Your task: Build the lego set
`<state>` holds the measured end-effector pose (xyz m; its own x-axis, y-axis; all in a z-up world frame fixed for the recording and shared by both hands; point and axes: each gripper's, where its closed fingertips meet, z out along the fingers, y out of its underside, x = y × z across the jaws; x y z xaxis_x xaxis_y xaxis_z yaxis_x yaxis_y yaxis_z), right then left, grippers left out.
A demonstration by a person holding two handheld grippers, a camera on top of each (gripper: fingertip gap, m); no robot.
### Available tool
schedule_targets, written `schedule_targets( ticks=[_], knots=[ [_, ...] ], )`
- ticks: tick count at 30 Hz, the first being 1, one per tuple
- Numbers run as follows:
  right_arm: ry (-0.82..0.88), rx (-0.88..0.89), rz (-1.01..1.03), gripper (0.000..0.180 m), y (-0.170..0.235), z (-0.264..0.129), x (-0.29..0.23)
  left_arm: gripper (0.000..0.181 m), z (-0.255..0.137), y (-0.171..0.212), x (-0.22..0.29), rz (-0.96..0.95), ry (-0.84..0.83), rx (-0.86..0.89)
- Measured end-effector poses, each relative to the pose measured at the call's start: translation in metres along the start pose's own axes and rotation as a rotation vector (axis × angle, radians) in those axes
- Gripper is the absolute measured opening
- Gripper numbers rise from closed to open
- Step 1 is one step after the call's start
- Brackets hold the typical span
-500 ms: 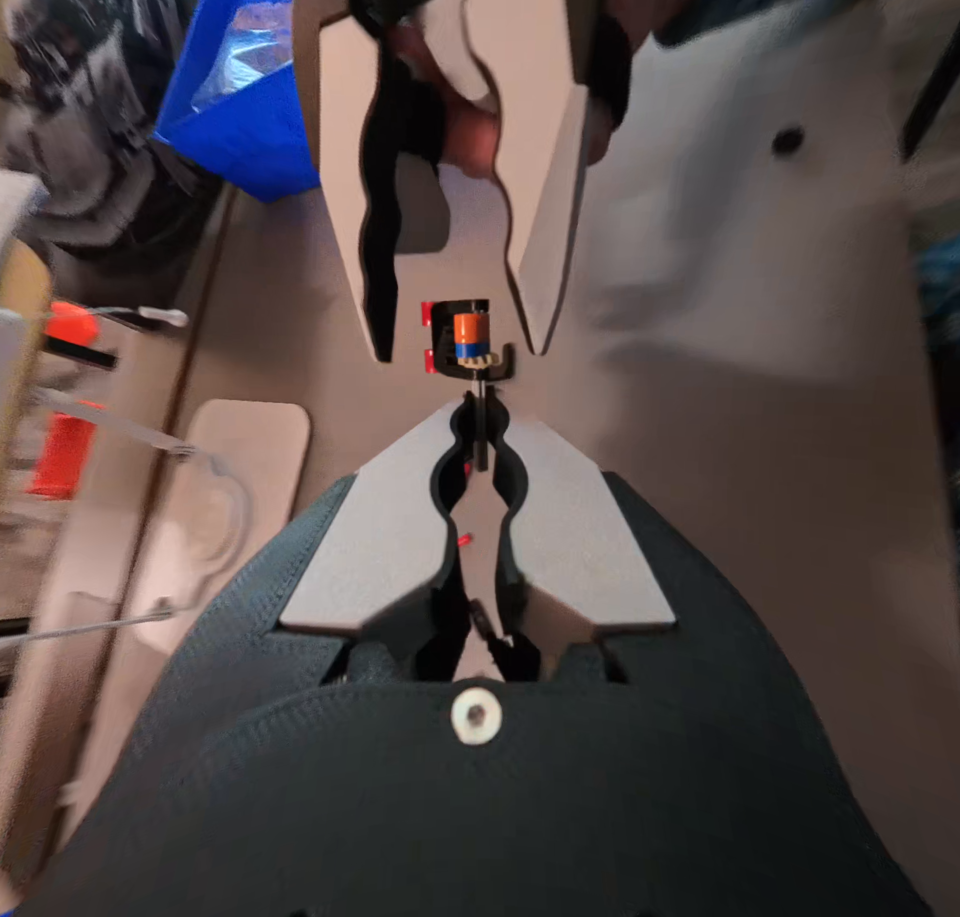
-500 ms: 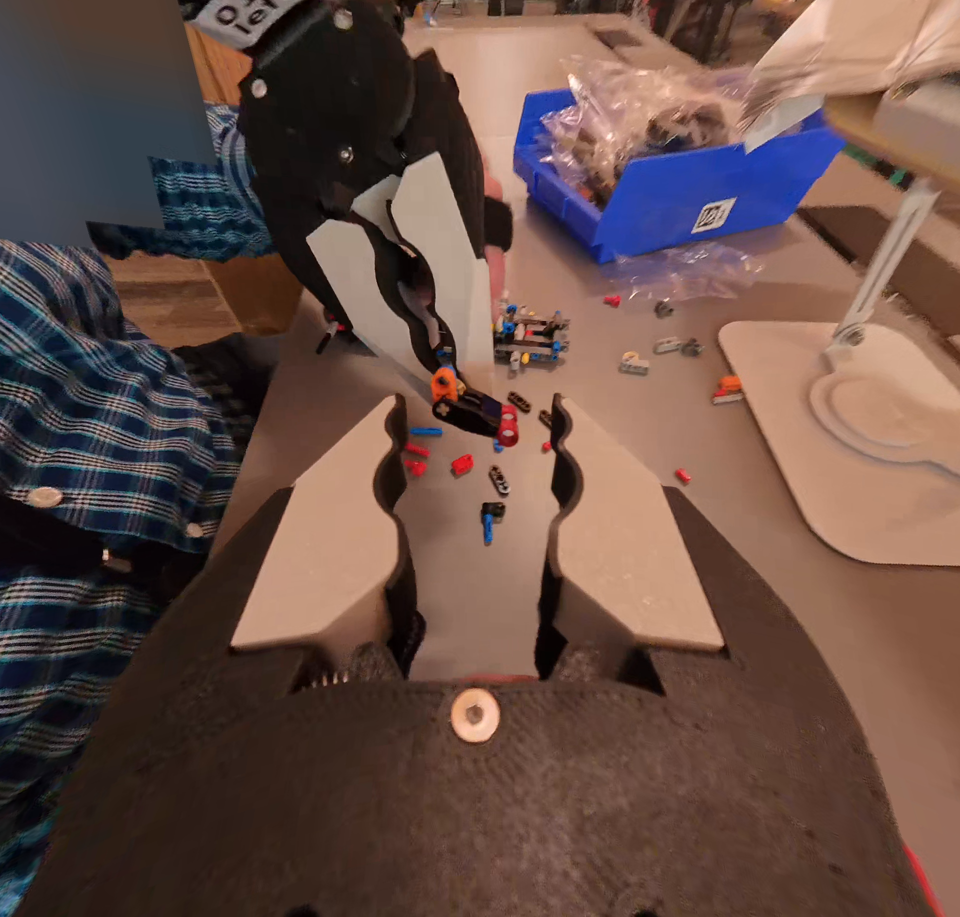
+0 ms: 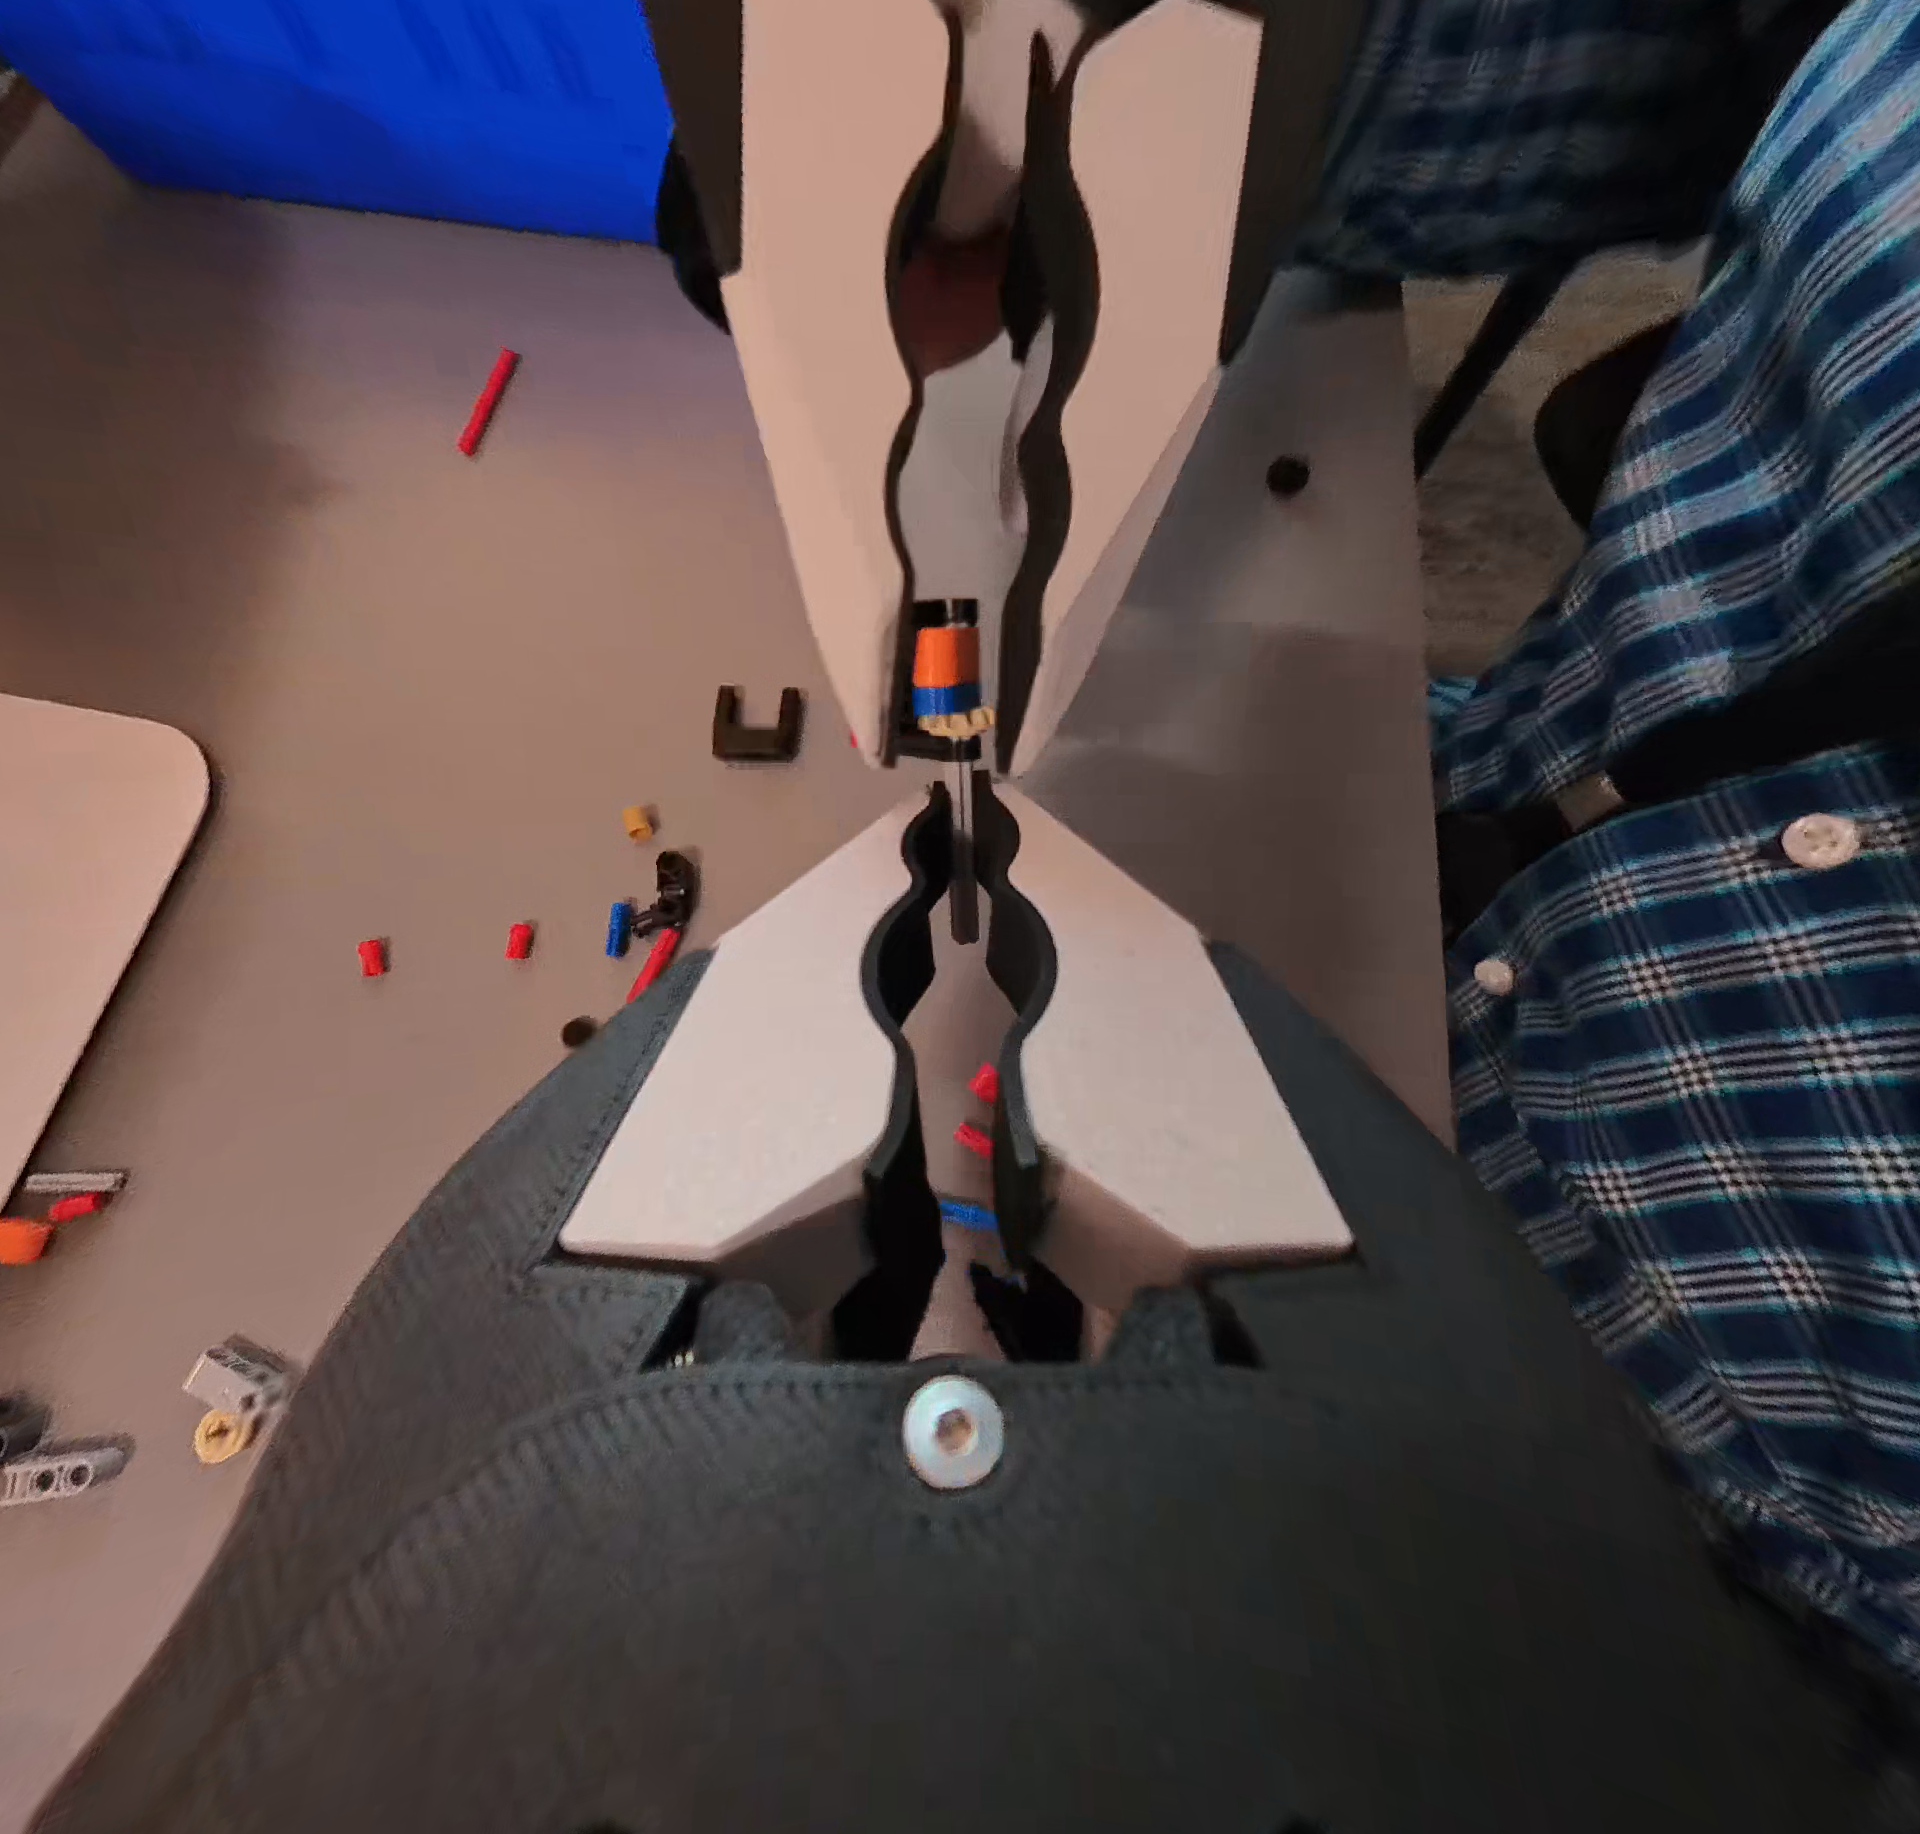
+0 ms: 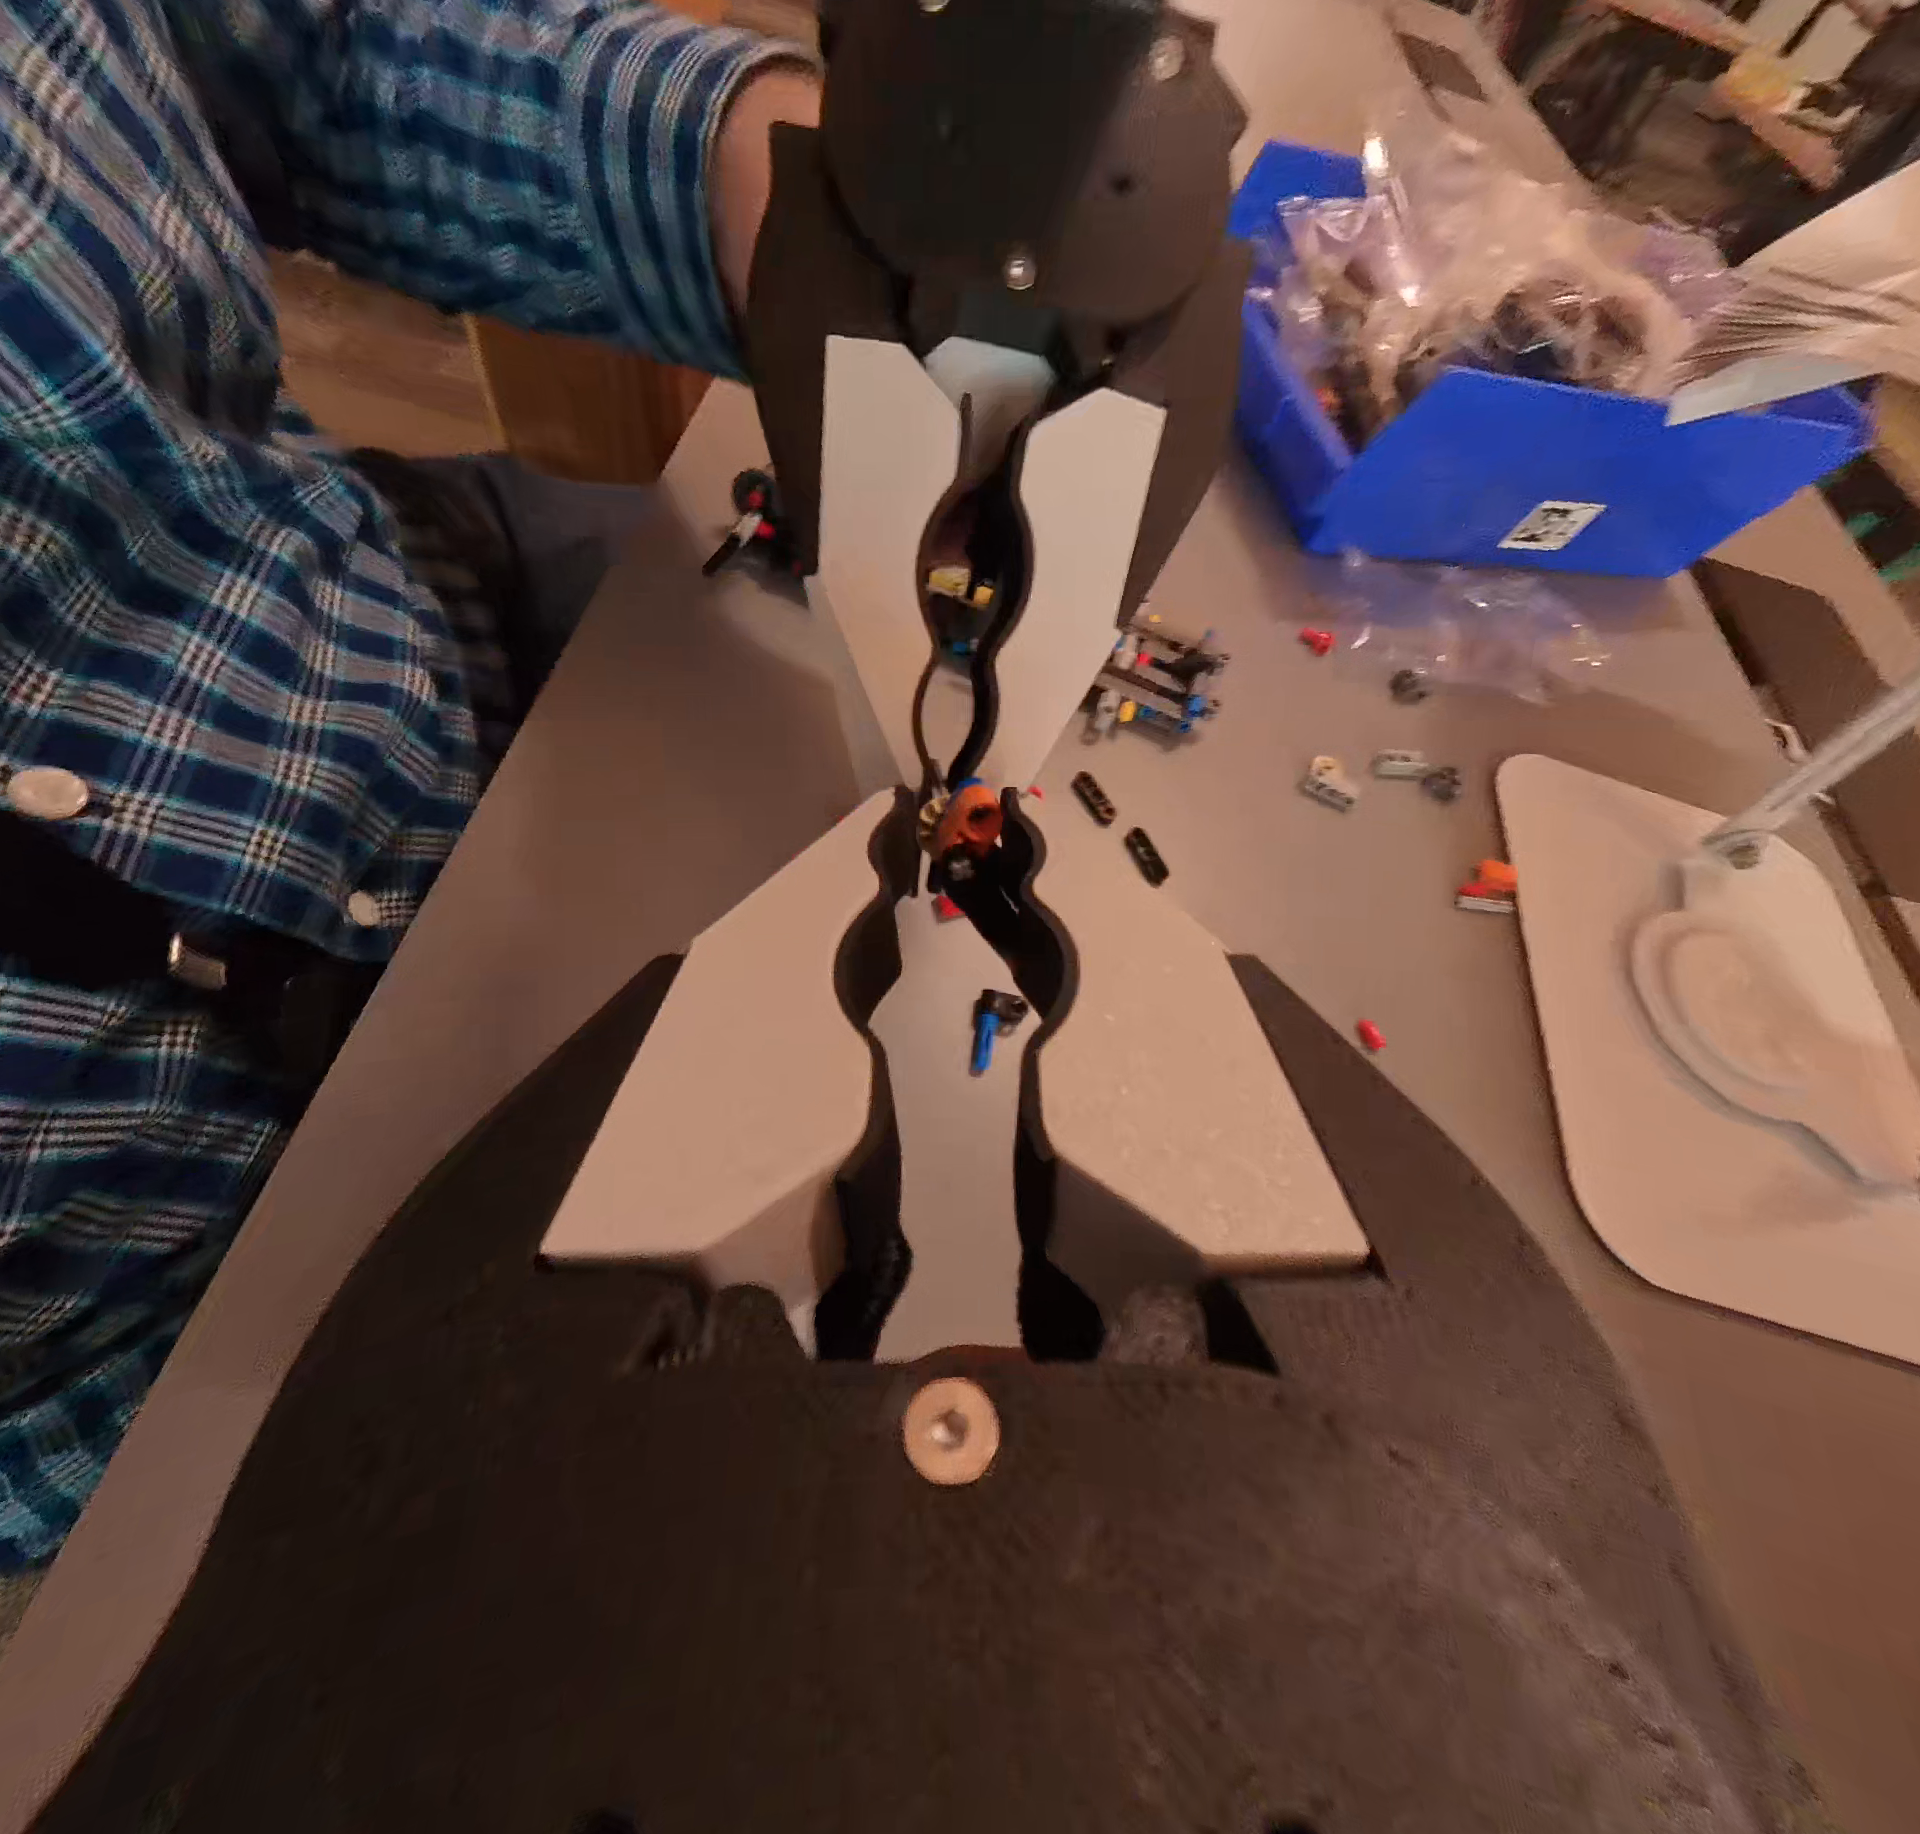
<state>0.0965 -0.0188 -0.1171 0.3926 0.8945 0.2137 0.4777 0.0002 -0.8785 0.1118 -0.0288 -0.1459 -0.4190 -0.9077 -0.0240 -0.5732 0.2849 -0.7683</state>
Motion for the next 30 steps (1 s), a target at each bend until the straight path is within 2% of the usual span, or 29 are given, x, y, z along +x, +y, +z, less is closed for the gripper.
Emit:
schedule_targets(
  ticks=[5,9,16,26,30],
  knots=[
    [-0.084,0.052,0.090,0.009,0.004,0.005,-0.010,0.002,0.001,0.009,0.004,0.081,-0.024,-0.101],
    [-0.126,0.134,0.169,0.009,0.006,0.005,-0.013,0.002,0.001,0.011,0.005,0.130,-0.050,-0.112],
    [-0.200,0.170,0.208,0.009,0.009,0.008,-0.027,0.002,0.001,0.017,0.016,0.164,-0.043,-0.107],
    [-0.268,0.298,0.363,0.008,0.001,-0.001,-0.018,0.007,-0.010,-0.006,0.008,0.140,-0.187,0.093],
    [-0.284,0.319,0.392,0.008,-0.002,-0.001,-0.018,0.007,-0.011,-0.006,0.007,0.122,-0.207,0.113]
  ],
)
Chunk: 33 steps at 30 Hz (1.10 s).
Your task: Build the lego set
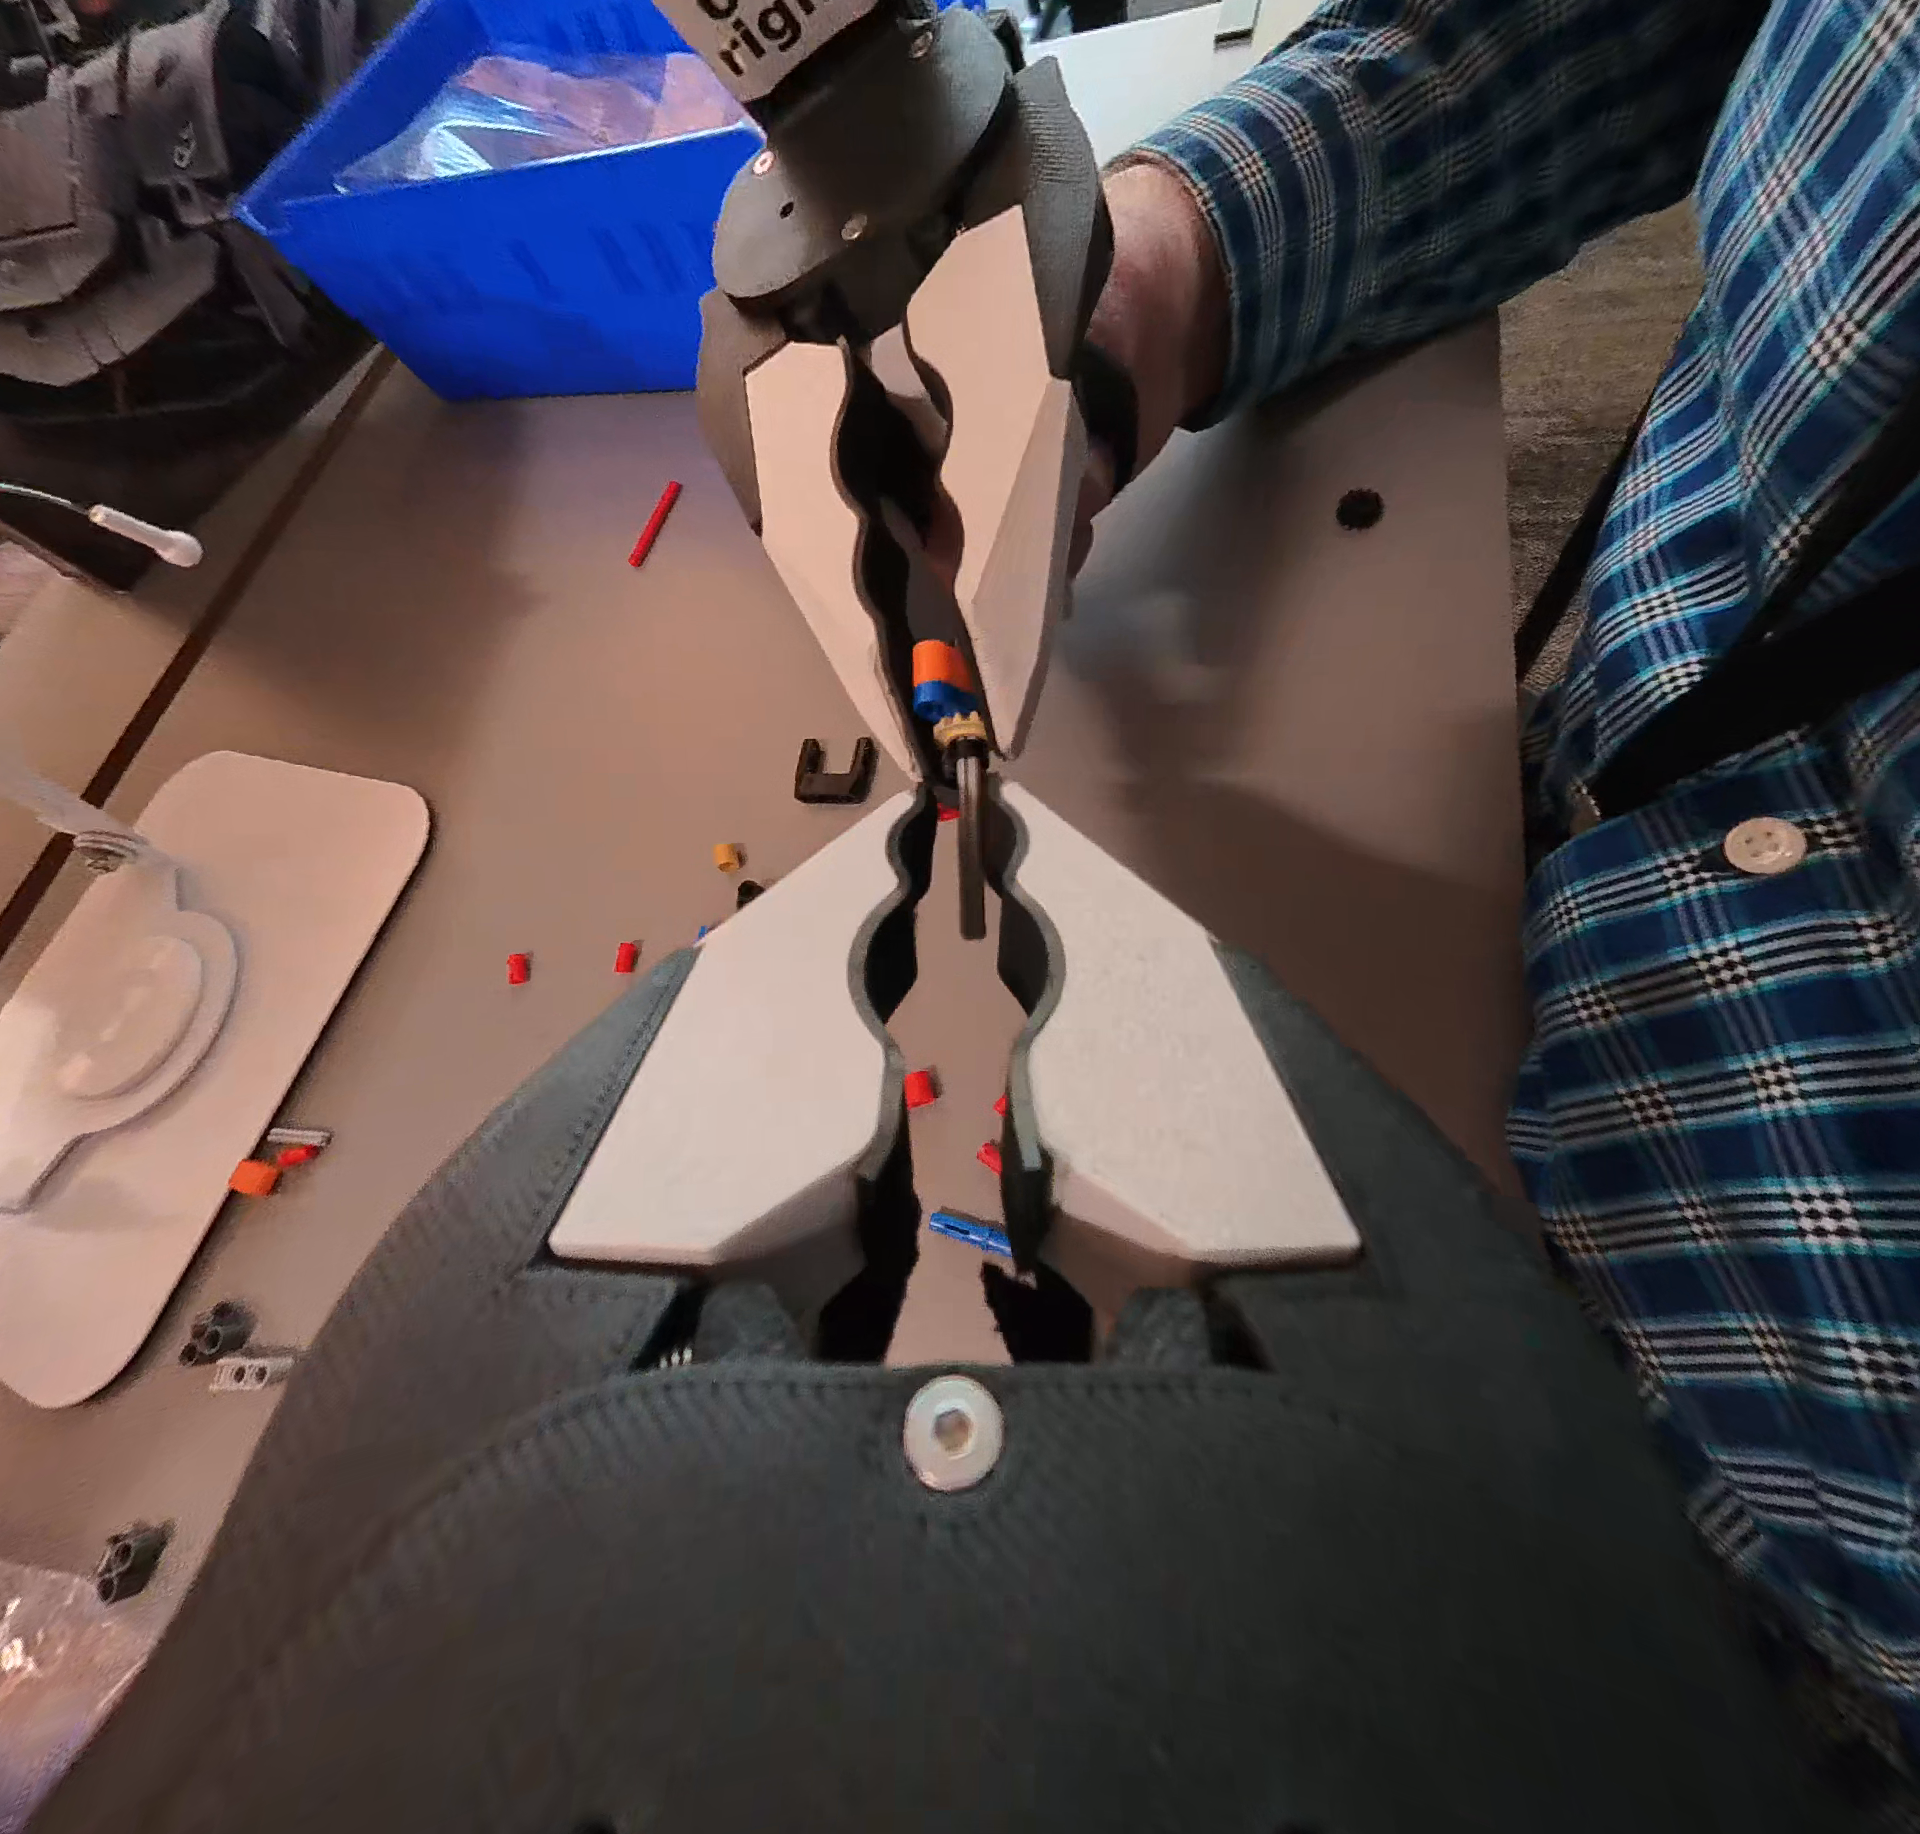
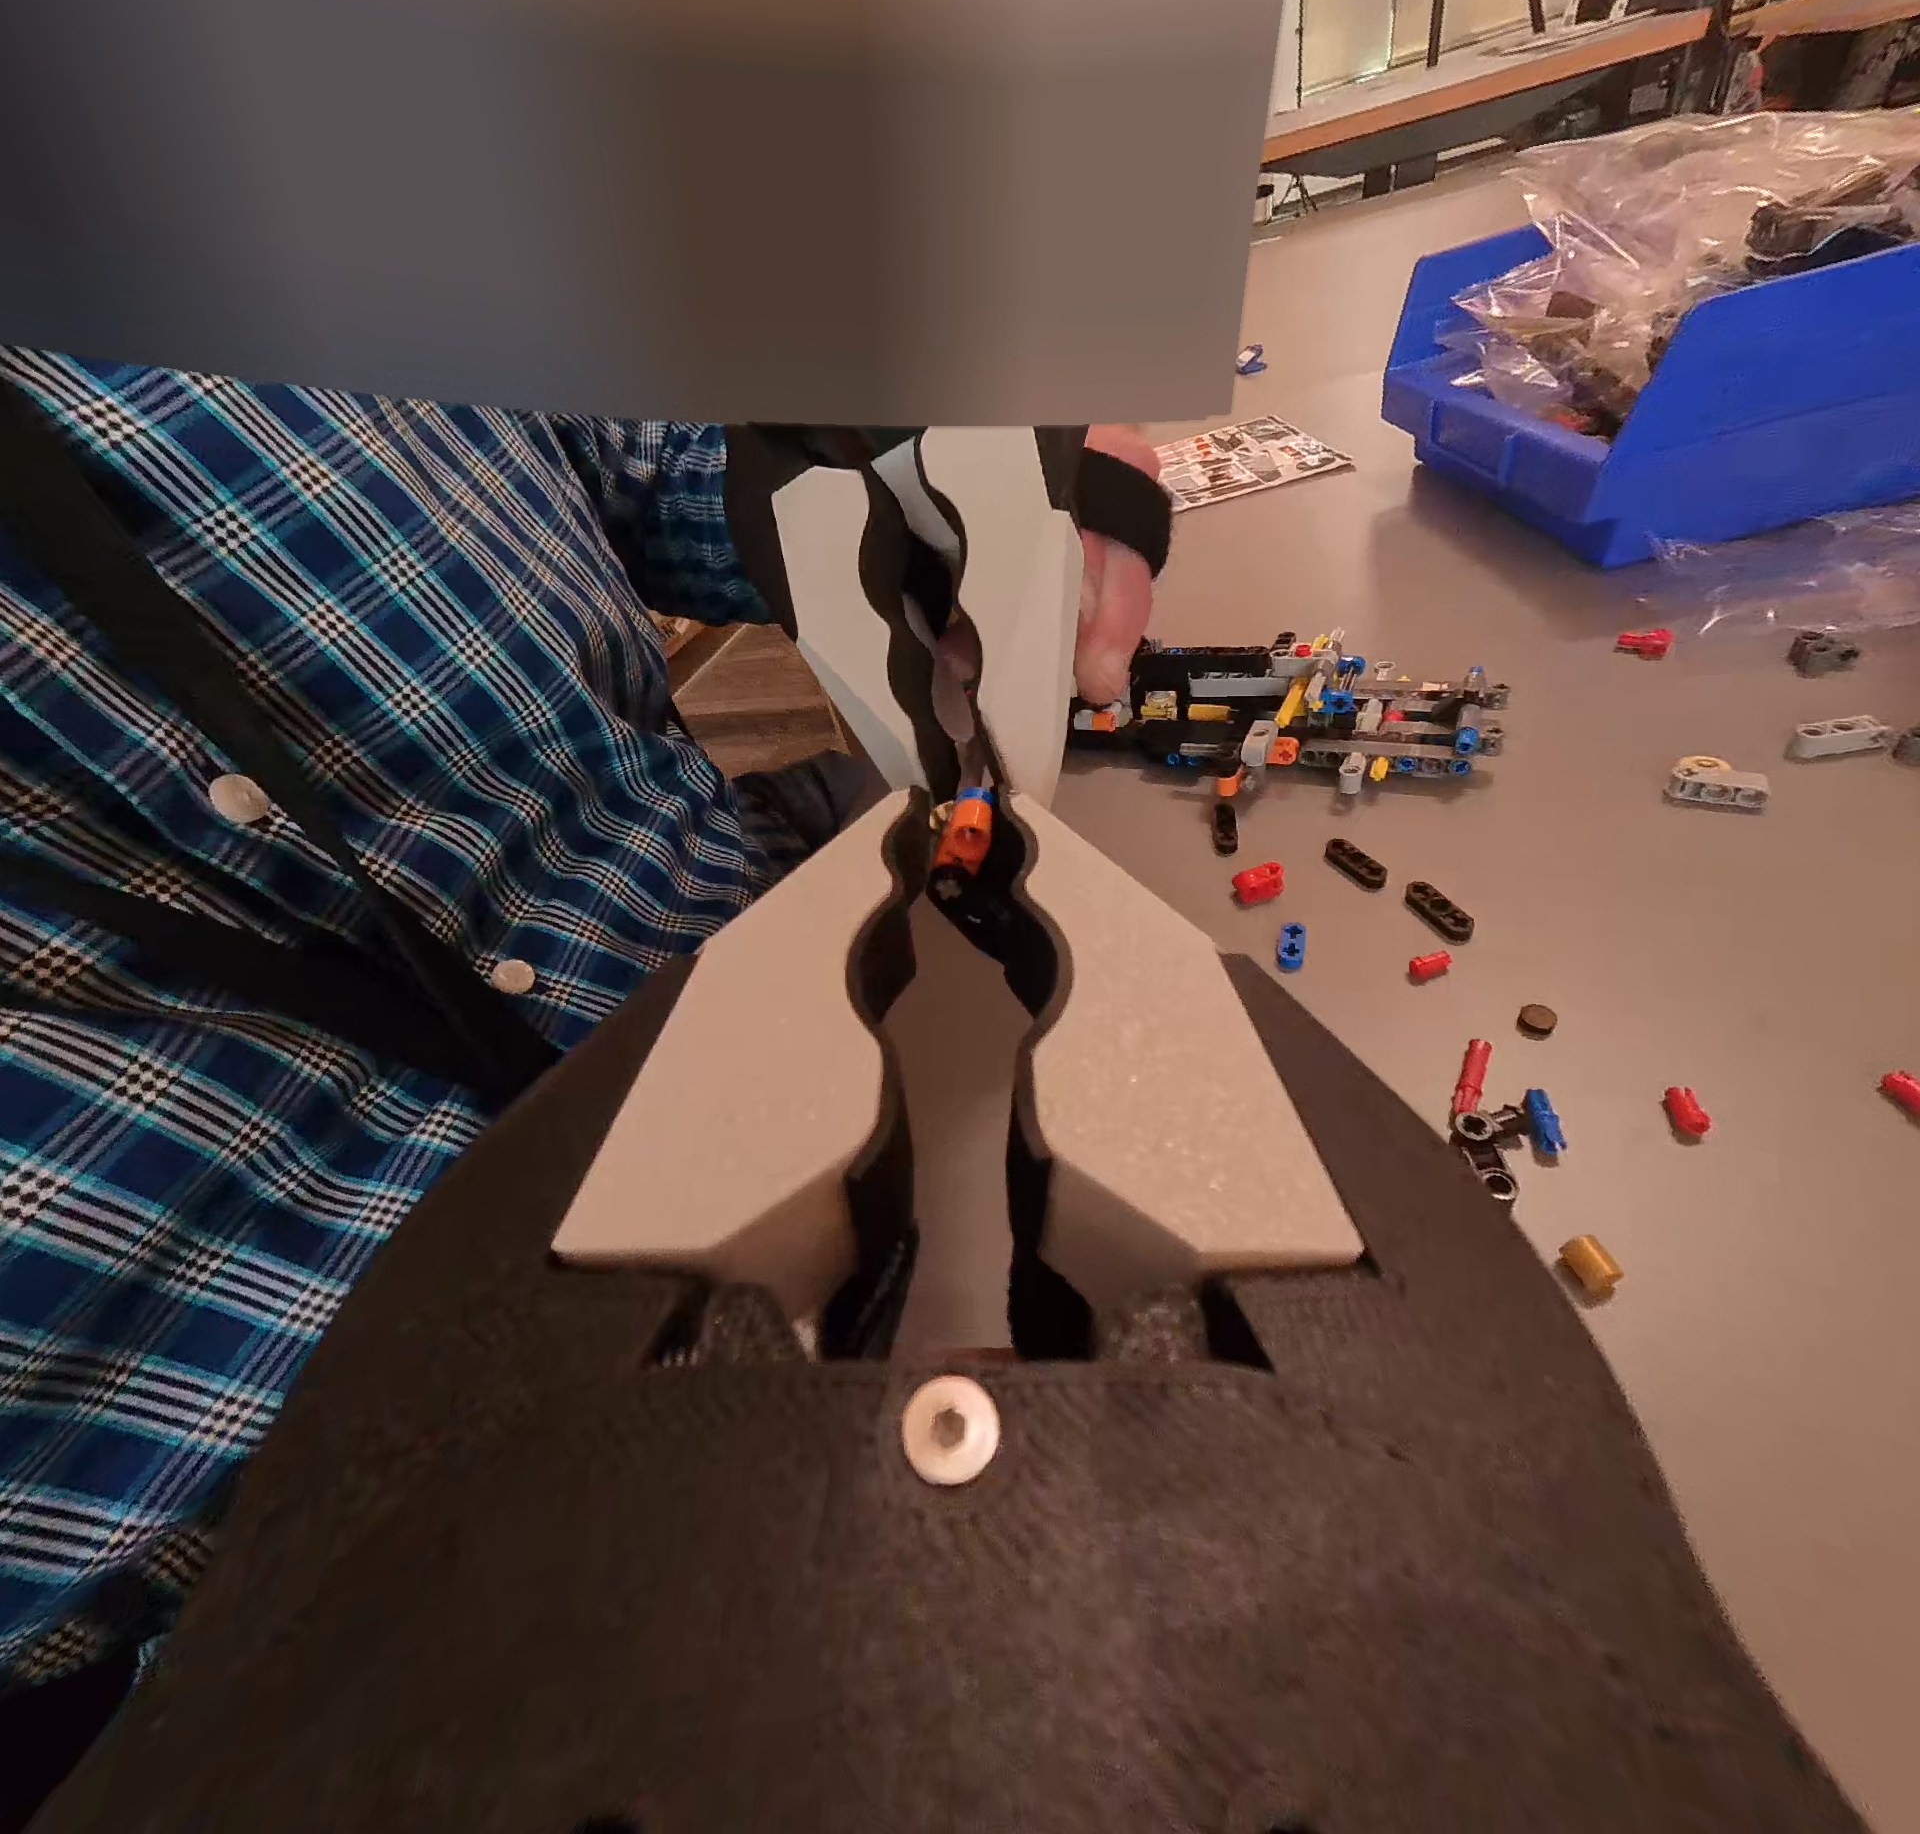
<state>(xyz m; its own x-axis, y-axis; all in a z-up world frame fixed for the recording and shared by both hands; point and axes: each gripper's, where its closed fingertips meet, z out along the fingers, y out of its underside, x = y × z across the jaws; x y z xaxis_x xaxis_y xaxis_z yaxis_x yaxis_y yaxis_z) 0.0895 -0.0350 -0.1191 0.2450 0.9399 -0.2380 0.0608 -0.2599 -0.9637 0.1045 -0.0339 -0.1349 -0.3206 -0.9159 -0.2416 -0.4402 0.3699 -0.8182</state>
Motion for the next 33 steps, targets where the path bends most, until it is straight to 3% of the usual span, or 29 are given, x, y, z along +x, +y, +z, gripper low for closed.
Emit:
schedule_targets(
  ticks=[8,18,33],
  knots=[
    [-0.051,0.030,-0.003,0.008,-0.002,0.003,-0.011,0.002,-0.007,-0.004,0.011,-0.016,-0.013,0.014],
    [-0.138,0.038,-0.029,0.008,0.004,0.008,-0.029,0.002,-0.015,-0.008,0.032,-0.287,0.107,0.130],
    [-0.171,0.014,-0.022,0.008,0.017,0.011,-0.034,0.002,-0.018,0.000,0.041,-0.389,0.180,0.158]
  ],
)
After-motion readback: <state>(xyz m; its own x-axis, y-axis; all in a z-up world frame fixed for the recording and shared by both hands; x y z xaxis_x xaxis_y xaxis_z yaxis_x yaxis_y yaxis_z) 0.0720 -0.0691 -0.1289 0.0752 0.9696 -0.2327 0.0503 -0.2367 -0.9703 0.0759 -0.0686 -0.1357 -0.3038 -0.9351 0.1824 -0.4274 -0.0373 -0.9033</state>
